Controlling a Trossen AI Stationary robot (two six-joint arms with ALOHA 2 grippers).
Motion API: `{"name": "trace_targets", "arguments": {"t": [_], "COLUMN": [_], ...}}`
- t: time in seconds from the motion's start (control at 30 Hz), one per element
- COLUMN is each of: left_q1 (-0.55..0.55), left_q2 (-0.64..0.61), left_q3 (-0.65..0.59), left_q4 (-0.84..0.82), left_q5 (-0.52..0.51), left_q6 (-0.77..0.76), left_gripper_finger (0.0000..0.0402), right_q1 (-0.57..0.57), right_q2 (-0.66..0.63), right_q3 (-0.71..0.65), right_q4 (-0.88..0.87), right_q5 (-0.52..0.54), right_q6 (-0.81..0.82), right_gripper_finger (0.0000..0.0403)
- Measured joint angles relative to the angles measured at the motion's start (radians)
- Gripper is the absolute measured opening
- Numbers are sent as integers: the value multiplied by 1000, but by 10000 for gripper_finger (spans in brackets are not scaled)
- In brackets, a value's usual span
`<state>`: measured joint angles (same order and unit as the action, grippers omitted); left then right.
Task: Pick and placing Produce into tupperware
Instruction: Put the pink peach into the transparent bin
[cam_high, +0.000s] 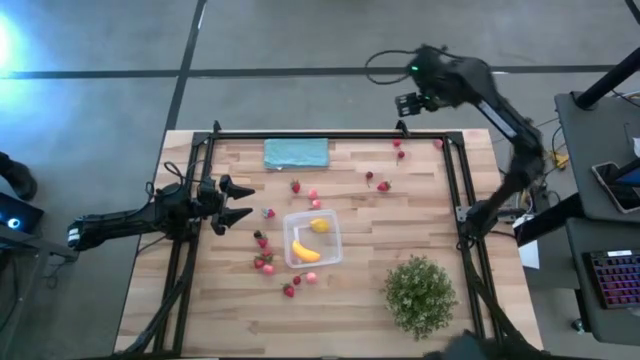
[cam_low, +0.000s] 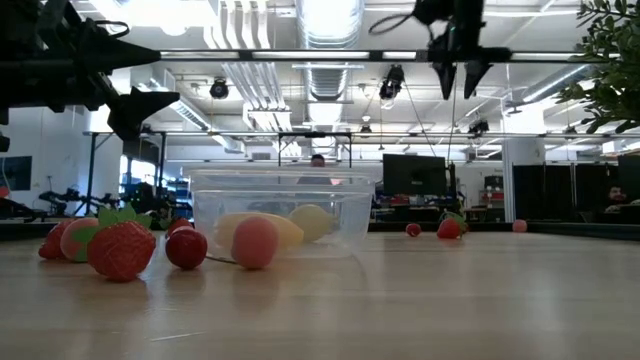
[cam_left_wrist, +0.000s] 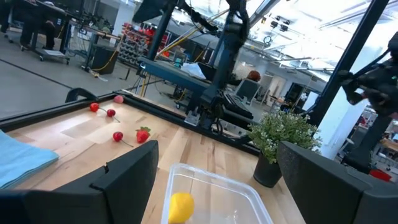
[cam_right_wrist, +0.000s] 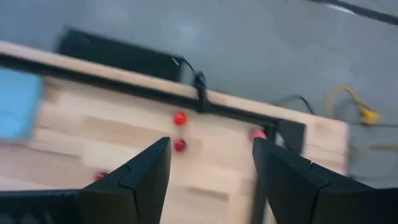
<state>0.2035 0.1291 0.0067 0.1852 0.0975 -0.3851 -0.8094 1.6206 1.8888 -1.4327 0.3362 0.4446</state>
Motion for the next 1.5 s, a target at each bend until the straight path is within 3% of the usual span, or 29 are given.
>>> {"name": "trace_targets", "arguments": {"t": [0.1, 0.3, 0.43, 0.57, 0.77, 0.97, 1.1, 1.2, 1.33, 1.5], "left_q1": [0, 0, 0, 0, 0, 0, 0, 0, 0, 0], "left_q2": [1, 0, 0, 1, 0, 1, 0, 0, 0, 0], "left_q3": [0, 0, 0, 0, 0, 0, 0, 0, 0, 0], "left_q4": [0, 0, 0, 0, 0, 0, 0, -1, 0, 0], "left_q5": [0, 0, 0, 0, 0, 0, 0, 0, 0, 0], "left_q6": [0, 0, 0, 0, 0, 0, 0, 0, 0, 0], "left_gripper_finger": [314, 314, 314, 314, 314, 314, 314, 314, 314, 314], "right_q1": [-19, -18, -13, 3, -52, -111, -113, -91, -83, -91], "right_q2": [153, 378, 462, 460, 317, 136, 47, 4, -8, 25], "right_q3": [144, 304, 333, 300, 141, -209, -415, -500, -582, -661], "right_q4": [-136, -128, -133, -138, -140, -139, -130, -45, 92, 102], "right_q5": [11, -3, -79, 15, 57, -23, 94, 188, 132, 163], "right_q6": [-20, -54, -51, -58, 38, 160, 222, 250, 275, 326], "right_gripper_finger": [219, 219, 219, 219, 219, 219, 219, 219, 219, 219]}}
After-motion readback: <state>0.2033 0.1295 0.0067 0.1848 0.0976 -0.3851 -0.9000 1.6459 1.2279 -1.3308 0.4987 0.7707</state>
